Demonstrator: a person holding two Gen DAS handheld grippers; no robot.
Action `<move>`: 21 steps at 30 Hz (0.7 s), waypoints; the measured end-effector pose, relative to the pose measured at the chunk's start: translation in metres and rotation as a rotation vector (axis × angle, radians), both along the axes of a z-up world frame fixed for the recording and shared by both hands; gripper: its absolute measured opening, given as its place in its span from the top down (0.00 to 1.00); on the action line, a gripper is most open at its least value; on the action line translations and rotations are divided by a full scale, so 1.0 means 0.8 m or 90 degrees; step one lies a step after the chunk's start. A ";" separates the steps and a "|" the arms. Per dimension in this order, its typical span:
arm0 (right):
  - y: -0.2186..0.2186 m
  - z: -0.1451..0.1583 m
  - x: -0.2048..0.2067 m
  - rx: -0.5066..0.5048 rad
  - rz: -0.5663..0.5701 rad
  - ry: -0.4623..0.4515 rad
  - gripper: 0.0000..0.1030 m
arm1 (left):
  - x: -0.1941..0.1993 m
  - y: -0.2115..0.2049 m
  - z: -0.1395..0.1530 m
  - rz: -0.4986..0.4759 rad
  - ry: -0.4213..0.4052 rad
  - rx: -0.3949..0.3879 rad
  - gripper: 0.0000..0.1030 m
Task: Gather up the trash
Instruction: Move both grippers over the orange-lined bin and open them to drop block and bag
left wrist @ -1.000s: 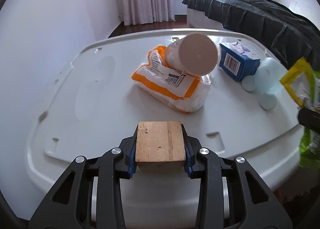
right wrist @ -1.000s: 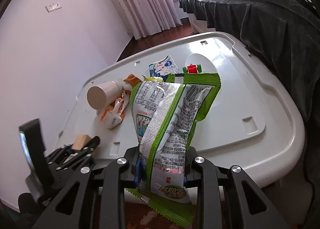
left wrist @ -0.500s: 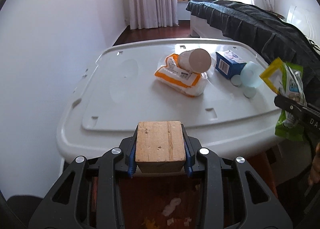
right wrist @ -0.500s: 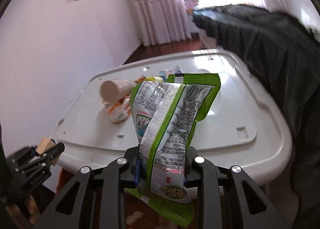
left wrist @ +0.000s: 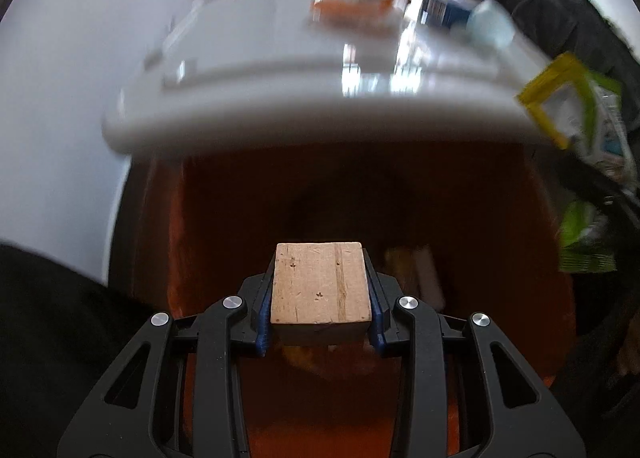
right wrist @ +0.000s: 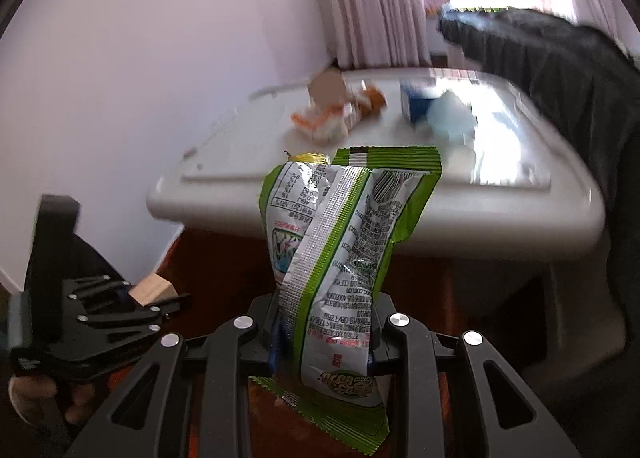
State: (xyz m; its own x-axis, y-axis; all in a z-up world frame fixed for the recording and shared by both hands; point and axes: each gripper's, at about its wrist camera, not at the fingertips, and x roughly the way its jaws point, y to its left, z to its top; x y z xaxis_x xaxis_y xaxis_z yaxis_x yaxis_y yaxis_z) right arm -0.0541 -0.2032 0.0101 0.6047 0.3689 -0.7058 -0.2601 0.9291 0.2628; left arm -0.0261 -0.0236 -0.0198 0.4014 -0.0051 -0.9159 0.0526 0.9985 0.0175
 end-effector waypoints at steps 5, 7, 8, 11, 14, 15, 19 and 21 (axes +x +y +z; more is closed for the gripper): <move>0.012 -0.041 0.003 -0.021 -0.006 0.109 0.72 | 0.009 0.012 -0.041 0.026 0.078 -0.017 0.66; 0.014 -0.048 0.008 -0.035 -0.008 0.128 0.72 | 0.011 0.013 -0.051 0.030 0.092 -0.020 0.66; 0.016 -0.054 0.012 -0.041 -0.007 0.143 0.72 | 0.011 0.013 -0.055 0.031 0.098 -0.021 0.66; 0.022 -0.069 0.018 -0.057 -0.009 0.174 0.72 | 0.013 0.011 -0.062 0.029 0.106 -0.022 0.66; 0.027 -0.079 0.017 -0.061 -0.004 0.197 0.72 | 0.014 0.007 -0.068 0.025 0.110 -0.022 0.66; 0.029 -0.082 0.018 -0.064 -0.001 0.203 0.72 | 0.012 0.007 -0.069 0.024 0.111 -0.021 0.66; 0.032 -0.088 0.022 -0.066 -0.004 0.219 0.59 | 0.017 0.010 -0.075 0.034 0.129 -0.038 0.45; 0.029 -0.087 0.025 -0.066 -0.025 0.212 0.43 | 0.018 0.013 -0.079 0.045 0.131 -0.042 0.27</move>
